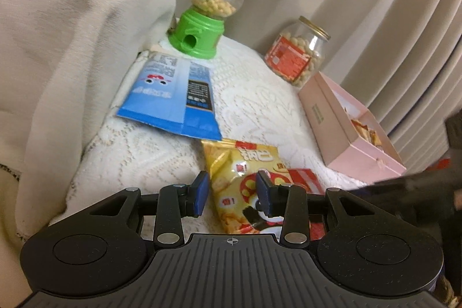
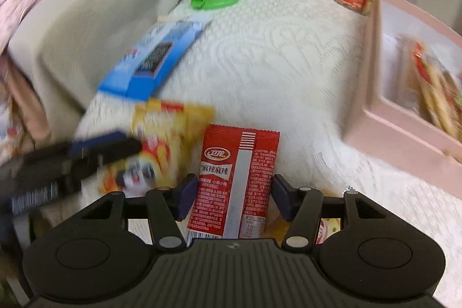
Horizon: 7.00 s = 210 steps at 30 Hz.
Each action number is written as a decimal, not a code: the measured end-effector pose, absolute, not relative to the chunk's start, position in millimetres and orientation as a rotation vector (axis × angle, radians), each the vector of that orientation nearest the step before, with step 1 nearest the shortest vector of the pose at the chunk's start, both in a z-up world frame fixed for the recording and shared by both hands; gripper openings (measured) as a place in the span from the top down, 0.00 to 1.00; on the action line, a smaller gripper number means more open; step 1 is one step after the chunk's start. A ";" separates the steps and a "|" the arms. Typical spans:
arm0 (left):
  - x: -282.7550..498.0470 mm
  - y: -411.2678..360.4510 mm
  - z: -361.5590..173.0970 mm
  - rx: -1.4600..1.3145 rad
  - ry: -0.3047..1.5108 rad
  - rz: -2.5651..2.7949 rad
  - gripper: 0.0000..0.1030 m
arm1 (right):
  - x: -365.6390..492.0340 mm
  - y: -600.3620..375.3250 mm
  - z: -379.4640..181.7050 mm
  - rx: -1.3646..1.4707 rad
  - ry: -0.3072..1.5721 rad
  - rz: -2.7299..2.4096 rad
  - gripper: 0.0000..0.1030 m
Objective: Organize snacks
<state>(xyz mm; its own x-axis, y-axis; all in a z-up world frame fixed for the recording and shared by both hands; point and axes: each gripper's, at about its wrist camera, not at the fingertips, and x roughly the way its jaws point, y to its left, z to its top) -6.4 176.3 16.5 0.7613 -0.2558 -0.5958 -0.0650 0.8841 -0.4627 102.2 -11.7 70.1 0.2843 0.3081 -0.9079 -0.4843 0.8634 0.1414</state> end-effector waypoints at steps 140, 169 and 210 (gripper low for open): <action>-5.2 -30.4 19.9 0.132 0.803 -0.373 0.34 | 33.4 -225.4 42.6 0.362 0.742 0.293 0.09; -13.0 -10.8 20.5 0.032 0.770 -0.339 0.46 | 84.2 -184.8 56.2 0.199 0.944 0.263 0.01; -32.7 -13.3 27.7 0.002 0.716 -0.352 0.50 | 27.1 -216.1 90.3 0.081 0.809 0.249 0.45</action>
<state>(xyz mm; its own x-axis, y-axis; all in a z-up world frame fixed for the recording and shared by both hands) -32.7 -13.3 27.7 0.6985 -0.3148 -0.6426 0.3161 0.9414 -0.1176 27.1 -216.1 90.3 0.6629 0.2514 -0.7053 -0.1893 0.9676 0.1669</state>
